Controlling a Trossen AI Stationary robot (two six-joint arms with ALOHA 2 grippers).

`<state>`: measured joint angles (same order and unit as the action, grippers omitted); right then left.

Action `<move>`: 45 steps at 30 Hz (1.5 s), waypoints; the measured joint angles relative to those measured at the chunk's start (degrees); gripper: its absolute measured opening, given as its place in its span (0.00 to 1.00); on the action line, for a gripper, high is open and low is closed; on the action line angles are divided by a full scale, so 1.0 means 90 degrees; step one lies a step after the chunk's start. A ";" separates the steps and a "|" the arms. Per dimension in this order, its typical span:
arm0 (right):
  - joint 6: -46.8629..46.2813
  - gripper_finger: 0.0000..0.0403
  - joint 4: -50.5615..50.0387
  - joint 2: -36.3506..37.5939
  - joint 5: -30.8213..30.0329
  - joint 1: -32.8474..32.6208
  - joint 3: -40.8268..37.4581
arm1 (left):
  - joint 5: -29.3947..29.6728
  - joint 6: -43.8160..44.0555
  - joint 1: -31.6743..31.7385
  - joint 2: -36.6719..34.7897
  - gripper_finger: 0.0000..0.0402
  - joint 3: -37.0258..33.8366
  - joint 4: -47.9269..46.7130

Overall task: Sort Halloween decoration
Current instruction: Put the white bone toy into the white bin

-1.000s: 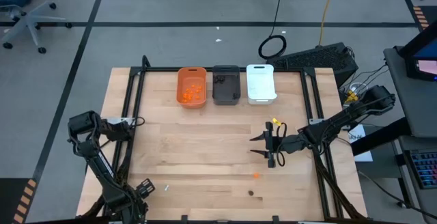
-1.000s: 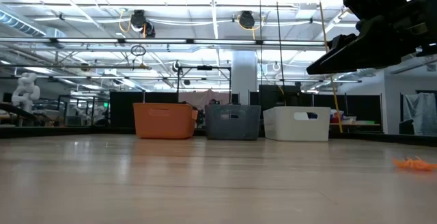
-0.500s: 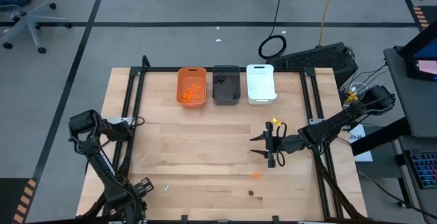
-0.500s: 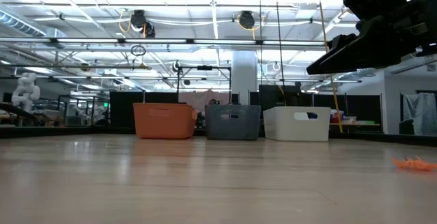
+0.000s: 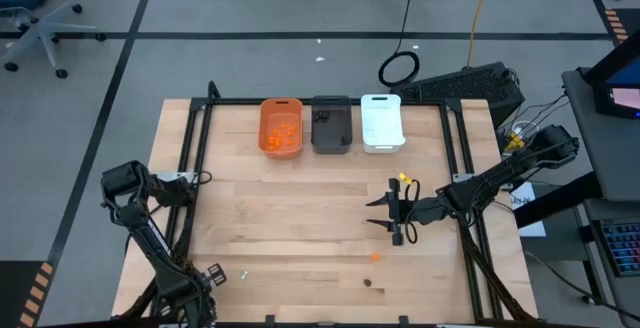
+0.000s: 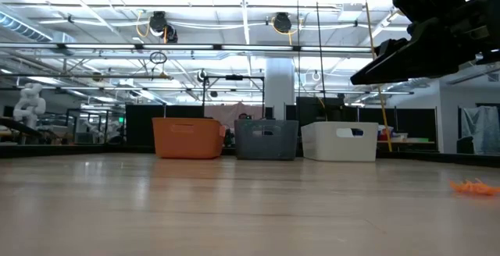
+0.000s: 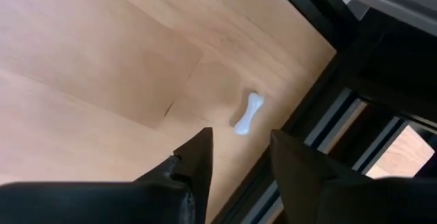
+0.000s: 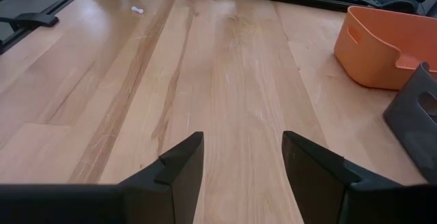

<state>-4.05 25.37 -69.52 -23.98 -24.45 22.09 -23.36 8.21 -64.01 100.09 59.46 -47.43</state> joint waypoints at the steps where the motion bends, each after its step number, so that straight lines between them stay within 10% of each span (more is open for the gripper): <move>1: 0.0000 0.45 0.0002 0.0000 0.0001 0.0000 0.0000 | -0.0007 -0.0005 0.0000 0.0000 0.34 0.0000 0.0016; 17: 0.0000 0.45 0.0004 0.0000 0.0002 -0.0002 0.0002 | -0.0495 -0.0262 0.0008 0.0000 0.01 -0.0136 0.0403; 45: 0.0024 0.45 -0.0041 0.0000 0.0002 0.0000 0.0005 | -0.0887 -0.0324 0.0010 0.0000 0.00 -0.0714 0.0986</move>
<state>-3.84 25.00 -69.52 -23.97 -24.45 22.13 -31.35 5.29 -63.92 100.09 53.04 -38.56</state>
